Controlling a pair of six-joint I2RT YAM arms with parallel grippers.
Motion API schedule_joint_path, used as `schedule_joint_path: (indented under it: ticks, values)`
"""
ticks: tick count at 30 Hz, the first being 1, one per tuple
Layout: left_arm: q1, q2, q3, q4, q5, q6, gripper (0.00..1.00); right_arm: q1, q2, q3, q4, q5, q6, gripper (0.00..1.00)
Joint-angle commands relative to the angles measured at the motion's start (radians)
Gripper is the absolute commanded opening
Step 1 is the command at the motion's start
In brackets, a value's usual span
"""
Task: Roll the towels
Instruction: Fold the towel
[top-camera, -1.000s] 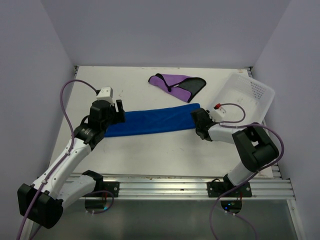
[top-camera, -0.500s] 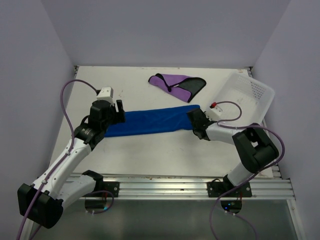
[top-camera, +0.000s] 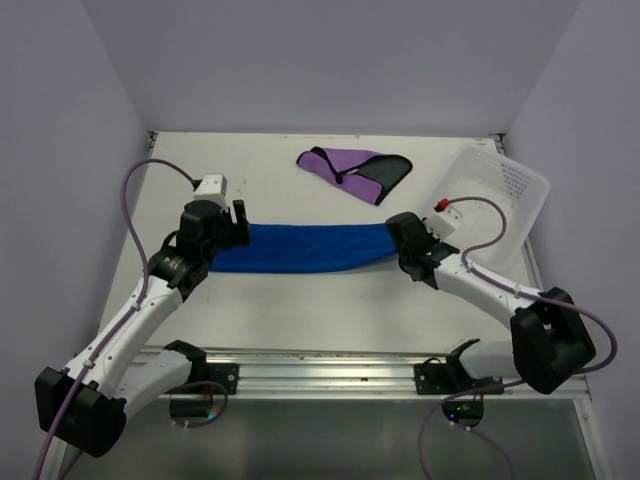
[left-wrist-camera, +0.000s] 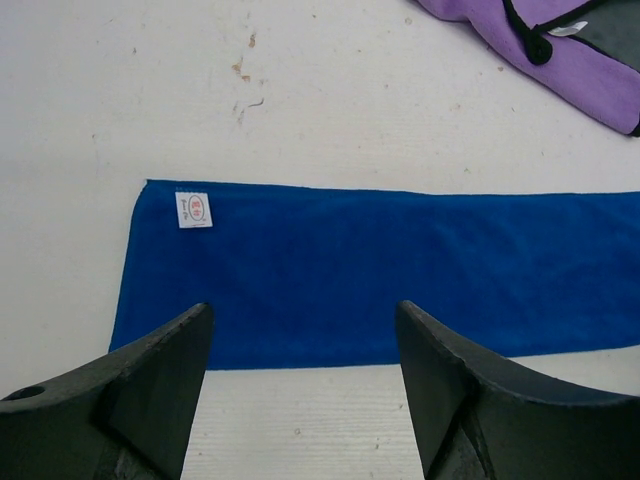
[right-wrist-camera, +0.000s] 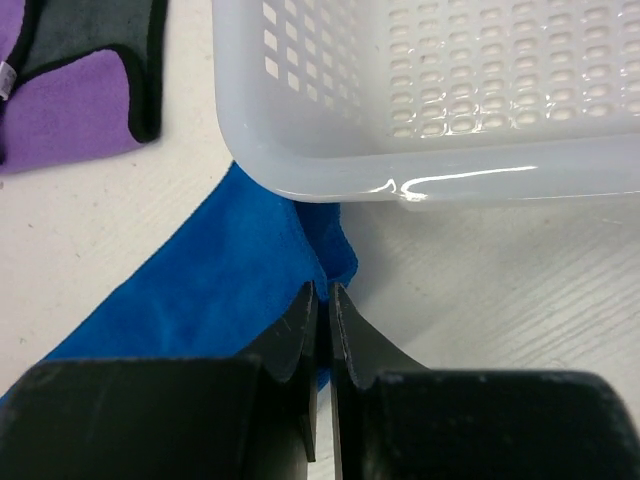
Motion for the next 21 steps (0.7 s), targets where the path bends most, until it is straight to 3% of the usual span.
schedule_joint_path:
  ticks: [1, 10, 15, 21]
  values:
    - [-0.007, -0.017, 0.004, 0.026, -0.005, 0.016, 0.77, 0.001, -0.073, -0.006, -0.089, 0.070, -0.040, 0.00]
    - [-0.007, -0.023, -0.002, 0.032, 0.014, 0.016, 0.77, -0.011, -0.308, -0.093, -0.189, 0.074, -0.081, 0.00]
    - [-0.007, -0.026, -0.003, 0.039, 0.040, 0.016, 0.77, -0.011, -0.417, -0.108, -0.129, -0.006, -0.188, 0.00]
    - [-0.007, -0.033, -0.005, 0.041, 0.046, 0.015, 0.78, -0.008, -0.347, -0.013, -0.105, -0.109, -0.257, 0.00]
